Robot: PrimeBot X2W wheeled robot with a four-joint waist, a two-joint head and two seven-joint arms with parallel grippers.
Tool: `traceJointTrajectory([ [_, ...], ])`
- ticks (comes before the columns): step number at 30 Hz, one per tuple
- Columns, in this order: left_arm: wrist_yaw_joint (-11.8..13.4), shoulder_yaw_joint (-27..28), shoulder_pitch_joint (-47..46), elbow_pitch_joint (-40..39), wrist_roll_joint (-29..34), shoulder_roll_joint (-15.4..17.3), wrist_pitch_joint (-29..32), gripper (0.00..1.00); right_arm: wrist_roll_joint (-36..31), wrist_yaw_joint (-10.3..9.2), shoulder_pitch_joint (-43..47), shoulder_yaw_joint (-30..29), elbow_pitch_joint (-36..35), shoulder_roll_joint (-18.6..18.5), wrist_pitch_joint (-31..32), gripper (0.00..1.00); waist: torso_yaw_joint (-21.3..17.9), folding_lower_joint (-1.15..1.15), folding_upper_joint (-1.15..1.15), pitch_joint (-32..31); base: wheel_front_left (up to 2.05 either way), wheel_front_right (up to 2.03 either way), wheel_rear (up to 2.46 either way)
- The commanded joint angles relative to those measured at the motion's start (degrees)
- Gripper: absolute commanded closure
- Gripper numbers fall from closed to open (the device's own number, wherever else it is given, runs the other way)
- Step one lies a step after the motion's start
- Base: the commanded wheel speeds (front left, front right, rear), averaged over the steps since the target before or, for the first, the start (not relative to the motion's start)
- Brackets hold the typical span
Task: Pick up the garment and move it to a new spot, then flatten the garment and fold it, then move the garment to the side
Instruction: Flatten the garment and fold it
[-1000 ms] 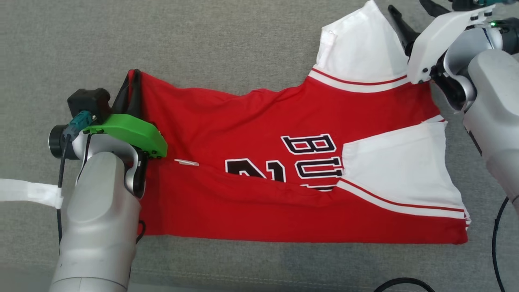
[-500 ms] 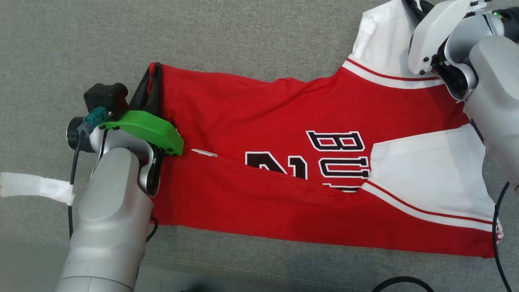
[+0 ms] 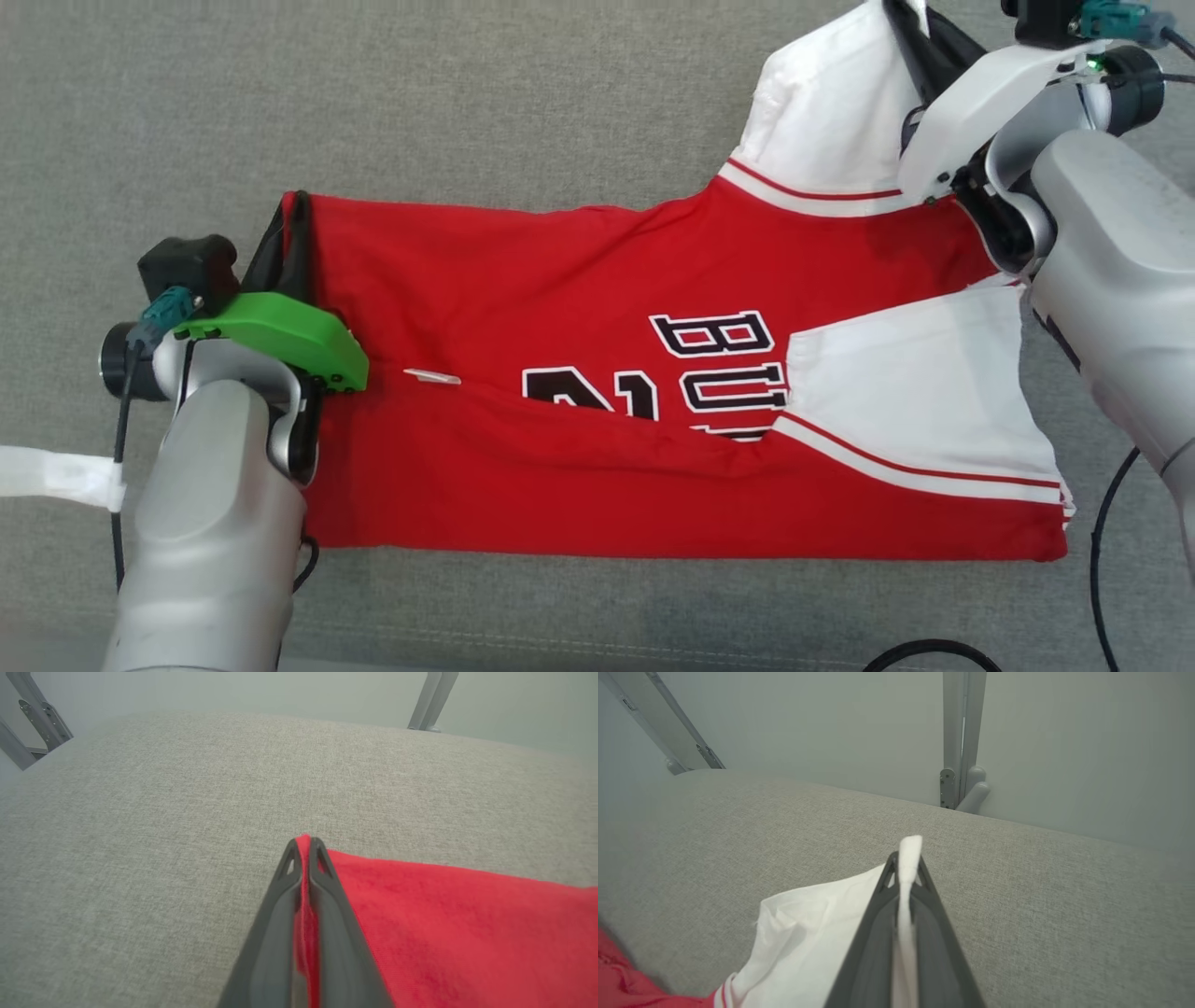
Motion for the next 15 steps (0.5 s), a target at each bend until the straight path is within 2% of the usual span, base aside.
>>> traceJointTrajectory([
  [1,-0.24,0.95,1.26,0.00,0.39,1.22,0.00,1.00,1.37,-0.09,1.38,0.42,-1.01,-0.23,-1.37,1.00,-3.33,-0.01,0.00,-3.53,0.00,0.00,0.00],
  [7,-0.47,2.92,5.21,-0.55,0.54,2.89,0.00,1.00,4.95,-0.09,6.35,1.95,-5.68,-1.65,-4.10,1.00,-5.40,-0.01,0.00,-7.66,0.00,0.00,0.00],
  [15,-0.74,4.82,11.83,-1.05,-0.09,3.53,0.00,1.00,8.75,-0.09,16.13,1.67,-11.80,-2.77,-4.93,1.00,-7.07,-0.01,0.00,-12.98,0.00,0.00,0.00],
])
